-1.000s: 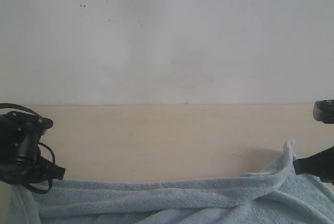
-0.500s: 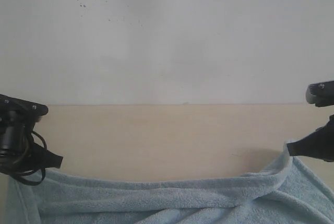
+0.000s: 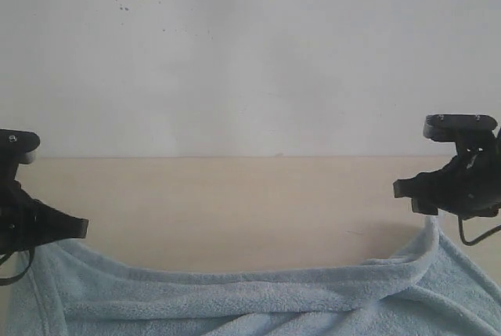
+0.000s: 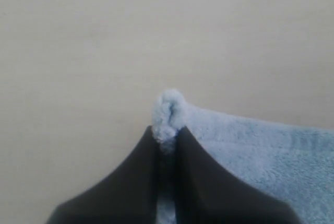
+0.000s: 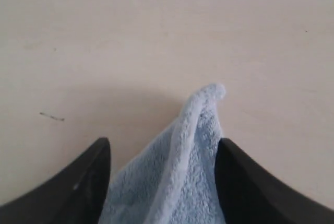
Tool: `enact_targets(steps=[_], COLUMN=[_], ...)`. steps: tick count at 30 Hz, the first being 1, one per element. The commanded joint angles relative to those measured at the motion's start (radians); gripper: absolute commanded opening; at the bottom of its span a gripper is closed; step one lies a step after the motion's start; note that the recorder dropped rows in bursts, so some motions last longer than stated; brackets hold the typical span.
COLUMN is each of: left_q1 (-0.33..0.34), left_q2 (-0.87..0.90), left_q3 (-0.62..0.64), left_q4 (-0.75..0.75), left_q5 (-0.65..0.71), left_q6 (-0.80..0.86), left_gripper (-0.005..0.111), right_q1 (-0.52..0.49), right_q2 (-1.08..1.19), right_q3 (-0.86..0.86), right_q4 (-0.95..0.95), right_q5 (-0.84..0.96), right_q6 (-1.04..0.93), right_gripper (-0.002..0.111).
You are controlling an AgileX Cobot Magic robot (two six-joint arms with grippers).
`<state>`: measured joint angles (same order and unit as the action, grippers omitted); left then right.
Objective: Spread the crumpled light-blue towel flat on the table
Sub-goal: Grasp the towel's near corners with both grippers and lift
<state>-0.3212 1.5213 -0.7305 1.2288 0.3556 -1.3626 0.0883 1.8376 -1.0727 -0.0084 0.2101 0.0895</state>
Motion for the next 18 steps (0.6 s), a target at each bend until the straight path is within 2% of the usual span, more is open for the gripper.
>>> enact_targets(steps=[1,13,16,18], left_q1=[0.001,-0.002,-0.002,-0.002], left_q2=[-0.066,-0.102,-0.102,-0.102], left_q3=[0.039,0.060,0.060,0.060], left_q4=[-0.012,-0.038,-0.038,-0.038], left_q5=[-0.061,-0.101,-0.101,-0.101], left_q6=[-0.009,-0.009,-0.009,-0.009], left_gripper=[0.006,0.006,0.006,0.006], right_q1=[0.002,0.002,0.002,0.002], right_q2=[0.076,0.280,0.296,0.302], right_q3=[-0.081,-0.276,-0.278,-0.278], right_q4=[0.008,0.008,0.008,0.008], right_q5=[0.015,0.113,0.093,0.081], right_q6=[0.028,0.035,0.042,0.040], right_gripper=[0.058,0.058,0.050,0.040])
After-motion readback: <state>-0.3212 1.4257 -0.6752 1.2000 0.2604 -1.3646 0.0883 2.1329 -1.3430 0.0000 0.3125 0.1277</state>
